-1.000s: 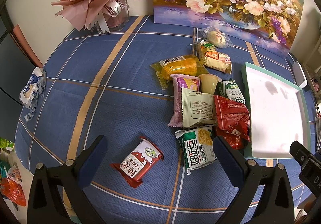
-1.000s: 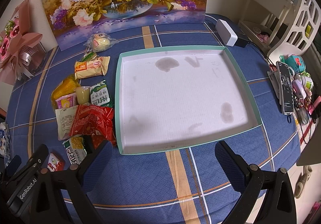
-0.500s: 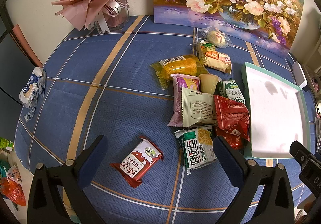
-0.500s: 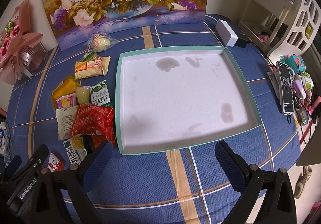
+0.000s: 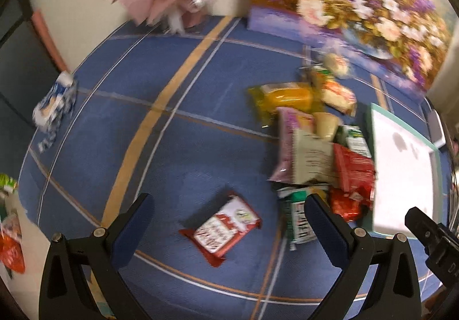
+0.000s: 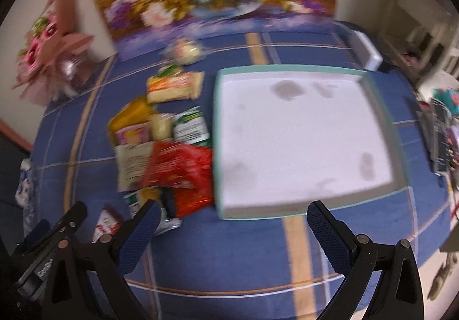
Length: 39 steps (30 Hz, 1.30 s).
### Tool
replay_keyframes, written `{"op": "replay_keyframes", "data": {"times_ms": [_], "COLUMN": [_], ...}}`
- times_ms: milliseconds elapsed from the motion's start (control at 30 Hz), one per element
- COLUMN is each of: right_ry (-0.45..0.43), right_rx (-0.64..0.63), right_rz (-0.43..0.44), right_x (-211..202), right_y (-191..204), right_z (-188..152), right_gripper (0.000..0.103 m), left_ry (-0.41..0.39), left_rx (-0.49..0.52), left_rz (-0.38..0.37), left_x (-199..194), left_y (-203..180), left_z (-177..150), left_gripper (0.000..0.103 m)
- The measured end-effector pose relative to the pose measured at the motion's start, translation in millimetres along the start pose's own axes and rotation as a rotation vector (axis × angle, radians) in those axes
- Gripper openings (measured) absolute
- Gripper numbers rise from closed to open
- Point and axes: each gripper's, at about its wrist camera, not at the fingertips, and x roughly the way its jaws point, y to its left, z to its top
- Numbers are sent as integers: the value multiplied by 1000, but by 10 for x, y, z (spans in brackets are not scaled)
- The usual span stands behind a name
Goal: Organize snacks
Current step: 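Grasp the red milk biscuit pack with the left tool while the right tool grasps the green corn snack bag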
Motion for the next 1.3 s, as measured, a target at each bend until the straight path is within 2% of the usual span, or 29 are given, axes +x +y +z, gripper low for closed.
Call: {"op": "replay_keyframes", "data": {"times_ms": [167,367,433,533,600,700,800,867,1000,1167,1300], "right_ry": [71,151,161,190,212,232,244,243,253,260,271], "right_rx": [-66,-133,-142,-156,-157,-147,-148,-160,-176,-198,-216], "right_rz": [70,117,129,134,139,165,170,172,192,203,180], "right_x": [231,470,521,618,677,760,827,838,882,981,1049], "right_y": [295,564,615,671,688,703,738,769,793,946,1034], "right_z": [-30,-100,-105,-121,-130,-120,-101,-92,-88,-96,-130], "right_gripper": [103,103,97,92,87,81,81,79,66,65,57], "left_ry": [80,156,182,219,242,242,246,244,233,243,241], "left_rx": [-92,-96,-89,-90,-97,-106,-110,-112,-101,-120,-137], "left_rz": [0,-19,-23,-33,-36,-55,-79,-78,-73,-68,-86], "left_x": [219,455,537,651,722,748,764,782,772,784,727], "left_y": [290,358,327,319,329,343,378,427,465,540,670], "left_z": [-33,-117,-108,-124,-147,-152,-145,-162,-165,-181,-178], "left_gripper": [103,103,99,87,86,85,83,83,83,83,83]}}
